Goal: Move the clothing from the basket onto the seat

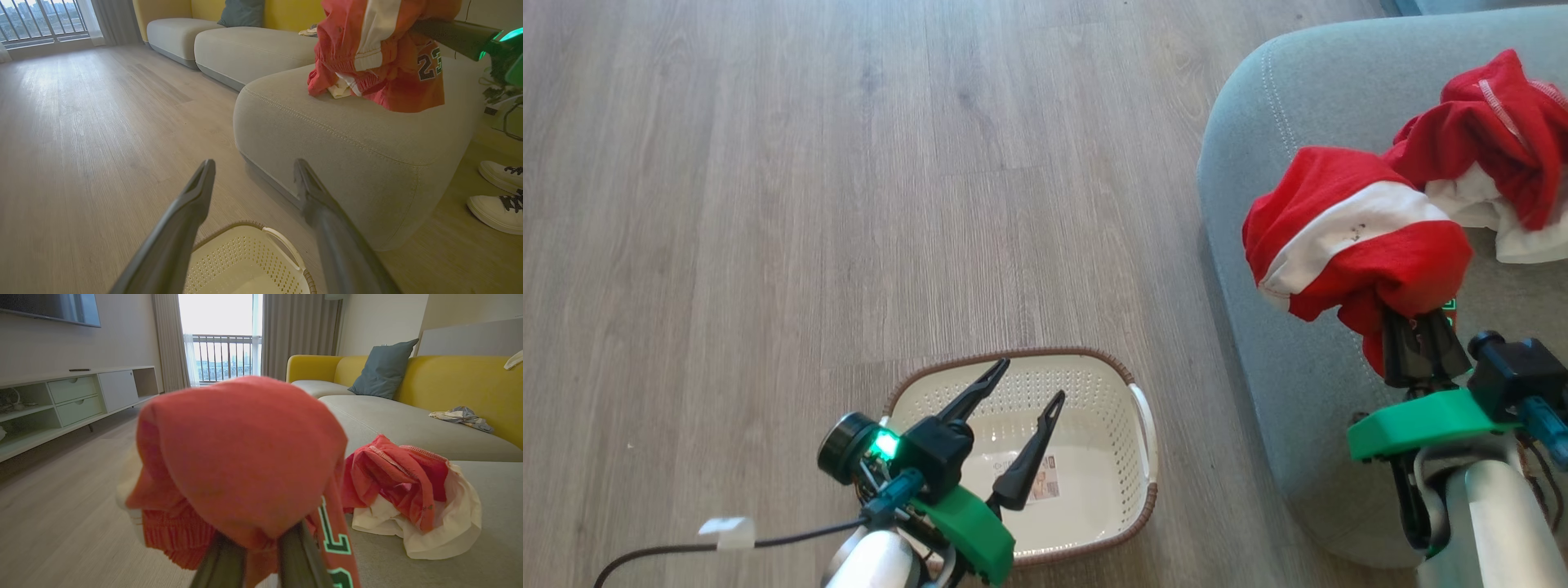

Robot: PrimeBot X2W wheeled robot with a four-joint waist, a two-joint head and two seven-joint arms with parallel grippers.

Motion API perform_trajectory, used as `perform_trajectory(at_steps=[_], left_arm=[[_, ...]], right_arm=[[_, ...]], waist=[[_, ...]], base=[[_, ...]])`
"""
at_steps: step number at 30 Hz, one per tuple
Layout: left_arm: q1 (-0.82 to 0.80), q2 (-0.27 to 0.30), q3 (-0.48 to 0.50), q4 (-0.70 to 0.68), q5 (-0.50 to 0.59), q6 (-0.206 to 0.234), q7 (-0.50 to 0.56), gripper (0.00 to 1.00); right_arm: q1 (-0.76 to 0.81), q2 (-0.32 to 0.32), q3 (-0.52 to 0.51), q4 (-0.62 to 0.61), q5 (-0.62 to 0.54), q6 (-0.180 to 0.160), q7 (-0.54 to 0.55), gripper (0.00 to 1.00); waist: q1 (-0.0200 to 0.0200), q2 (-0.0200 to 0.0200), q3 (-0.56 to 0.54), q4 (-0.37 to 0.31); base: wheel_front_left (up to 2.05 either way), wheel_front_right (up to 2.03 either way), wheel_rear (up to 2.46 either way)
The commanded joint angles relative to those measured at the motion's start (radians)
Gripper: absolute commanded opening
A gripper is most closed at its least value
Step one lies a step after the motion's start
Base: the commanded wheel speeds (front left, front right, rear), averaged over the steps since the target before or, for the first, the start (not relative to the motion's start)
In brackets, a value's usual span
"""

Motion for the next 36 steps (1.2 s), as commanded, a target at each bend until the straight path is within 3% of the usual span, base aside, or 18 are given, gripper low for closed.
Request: perform_trajectory(at_steps=[1,15,25,36], left_arm=[[-0.007,0.000,0.038,-0.039,-0.010,0.000,-0.005,1.00],[-0.014,-0.001,0.037,-0.044,-0.006,0.000,-0.005,1.00],[-0.025,-0.001,0.031,-0.058,0.007,0.002,-0.005,1.00],[-0.037,-0.001,0.023,-0.071,0.031,0.001,-0.005,1.00]], right_arm=[[-0.026,0.004,0.019,-0.035,0.003,0.000,-0.006,0.00],[-0.031,0.005,0.019,-0.044,0.000,0.000,-0.006,0.00],[-0.044,0.005,0.003,-0.069,-0.002,0.000,-0.006,0.00],[-0.050,0.005,-0.006,-0.088,0.000,0.000,-0.006,0.00]], waist=[[0.0000,0.0000,-0.001,0.001],[0.0000,0.0000,0.004,-0.009],[0.0000,0.0000,0.030,-0.094],[0.0000,0.0000,0.057,-0.253]], base=[[0.00,0.00,0.00],[0.00,0.00,0.00],[0.00,0.00,0.00],[0.00,0.00,0.00]])
